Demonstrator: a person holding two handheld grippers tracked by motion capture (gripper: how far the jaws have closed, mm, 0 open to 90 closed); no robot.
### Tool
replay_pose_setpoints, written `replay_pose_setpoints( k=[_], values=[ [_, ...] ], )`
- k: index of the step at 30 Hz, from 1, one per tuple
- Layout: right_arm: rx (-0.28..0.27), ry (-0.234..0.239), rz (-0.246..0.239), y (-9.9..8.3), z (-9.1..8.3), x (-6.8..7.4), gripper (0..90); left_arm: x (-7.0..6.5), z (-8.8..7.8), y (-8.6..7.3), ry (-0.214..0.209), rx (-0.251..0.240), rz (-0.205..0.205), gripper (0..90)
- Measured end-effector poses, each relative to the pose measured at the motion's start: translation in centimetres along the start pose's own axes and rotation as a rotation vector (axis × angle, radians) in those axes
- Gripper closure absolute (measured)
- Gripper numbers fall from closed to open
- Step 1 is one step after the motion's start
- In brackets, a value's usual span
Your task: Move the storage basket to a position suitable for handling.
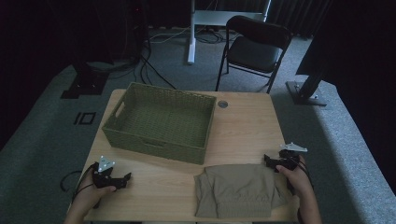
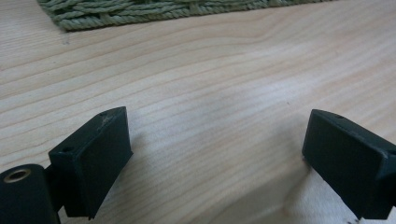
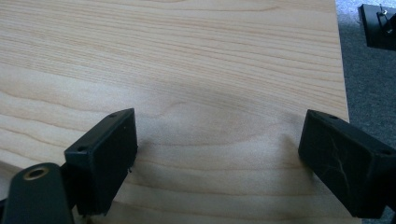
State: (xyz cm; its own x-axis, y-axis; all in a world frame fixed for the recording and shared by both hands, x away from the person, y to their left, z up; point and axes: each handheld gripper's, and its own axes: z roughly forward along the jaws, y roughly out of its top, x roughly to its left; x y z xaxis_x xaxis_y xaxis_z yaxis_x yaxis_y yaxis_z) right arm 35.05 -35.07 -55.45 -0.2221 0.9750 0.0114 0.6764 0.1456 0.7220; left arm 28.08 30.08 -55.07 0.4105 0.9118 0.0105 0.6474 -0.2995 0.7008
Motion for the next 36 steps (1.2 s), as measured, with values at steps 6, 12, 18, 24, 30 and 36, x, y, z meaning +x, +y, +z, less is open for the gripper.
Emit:
replay_pose_setpoints(
  k=[6, 12, 18, 24, 30, 36],
  values=[
    [-0.001, 0.001, -0.003, 0.0, 0.0, 0.0, 11.2, 0.5, -0.3, -0.2, -0.021, -0.002, 0.007, 8.7],
    [-0.016, 0.005, 0.028, 0.1, -0.1, -0.1, 11.3, 1.2, -0.4, 0.0, -0.018, -0.005, -0.004, 8.8],
    [-0.036, 0.006, 0.033, 1.1, -0.8, -0.2, 11.3, 1.7, -0.5, 0.4, -0.022, -0.007, -0.023, 10.9],
    [-0.071, 0.013, 0.031, 2.3, -1.7, 0.1, 11.3, 2.0, -0.4, 0.6, -0.023, -0.002, -0.045, 15.2],
    [-0.102, 0.029, 0.022, 3.6, -2.8, 0.9, 11.3, 2.7, -1.1, 1.3, -0.005, -0.028, -0.054, 15.1],
    [-0.137, 0.066, 0.024, 4.9, -3.8, 2.3, 11.3, 3.9, -2.1, 2.2, 0.003, -0.091, -0.108, 15.0]
  ],
)
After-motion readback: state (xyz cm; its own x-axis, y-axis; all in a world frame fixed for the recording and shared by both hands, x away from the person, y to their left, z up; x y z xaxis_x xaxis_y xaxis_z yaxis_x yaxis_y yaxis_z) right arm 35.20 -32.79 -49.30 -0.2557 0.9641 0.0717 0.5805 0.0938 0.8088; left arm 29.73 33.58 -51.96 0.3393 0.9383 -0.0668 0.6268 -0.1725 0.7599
